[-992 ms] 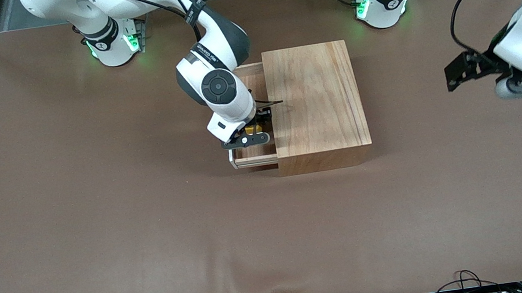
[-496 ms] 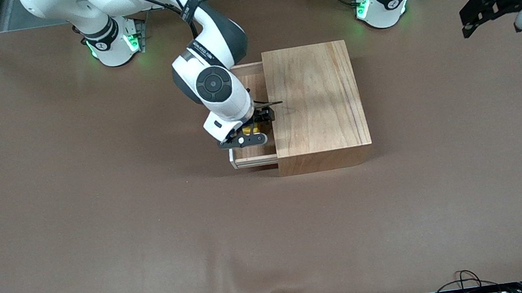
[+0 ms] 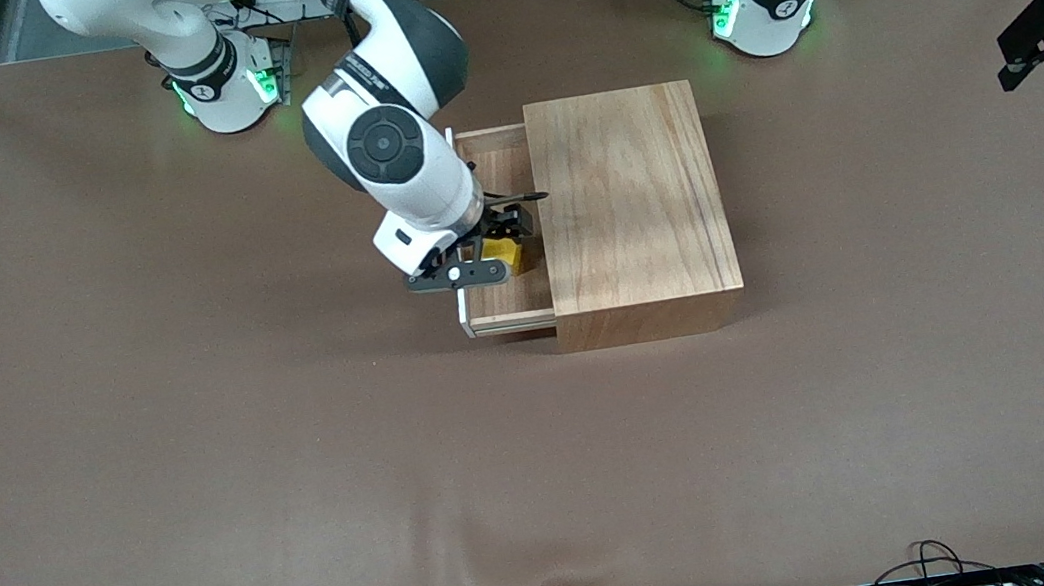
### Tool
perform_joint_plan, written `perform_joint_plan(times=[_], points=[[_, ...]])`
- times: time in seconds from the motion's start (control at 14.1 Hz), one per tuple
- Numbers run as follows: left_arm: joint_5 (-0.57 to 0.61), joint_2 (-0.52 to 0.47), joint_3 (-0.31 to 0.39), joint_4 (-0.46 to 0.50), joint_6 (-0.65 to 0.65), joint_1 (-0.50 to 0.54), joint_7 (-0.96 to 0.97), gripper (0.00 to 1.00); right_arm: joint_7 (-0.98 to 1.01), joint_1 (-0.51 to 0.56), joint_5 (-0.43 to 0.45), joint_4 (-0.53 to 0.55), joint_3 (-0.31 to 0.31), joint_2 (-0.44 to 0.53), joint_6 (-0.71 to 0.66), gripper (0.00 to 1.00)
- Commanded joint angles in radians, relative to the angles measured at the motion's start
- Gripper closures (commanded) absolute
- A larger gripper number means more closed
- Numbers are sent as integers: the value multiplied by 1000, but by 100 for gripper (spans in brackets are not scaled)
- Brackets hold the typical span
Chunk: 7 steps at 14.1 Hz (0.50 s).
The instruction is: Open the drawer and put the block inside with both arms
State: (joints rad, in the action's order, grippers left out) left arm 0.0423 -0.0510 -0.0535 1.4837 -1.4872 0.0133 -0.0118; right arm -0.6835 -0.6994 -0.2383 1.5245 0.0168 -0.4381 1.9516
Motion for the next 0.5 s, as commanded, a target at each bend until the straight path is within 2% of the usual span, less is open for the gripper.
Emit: perform_joint_plan(times=[0.0,0.21,0.42], points=[[-4,-12,33,50,-79,4,-80,0,-2,76,14,14,-11,70,-46,0],[-12,-27,28,89,-82,-4,-13,0,134,175,22,23,-11,117,-100,0],[-10,-29,18,87,-65,-3,36,0,255,294,34,60,-12,215,-178,0]])
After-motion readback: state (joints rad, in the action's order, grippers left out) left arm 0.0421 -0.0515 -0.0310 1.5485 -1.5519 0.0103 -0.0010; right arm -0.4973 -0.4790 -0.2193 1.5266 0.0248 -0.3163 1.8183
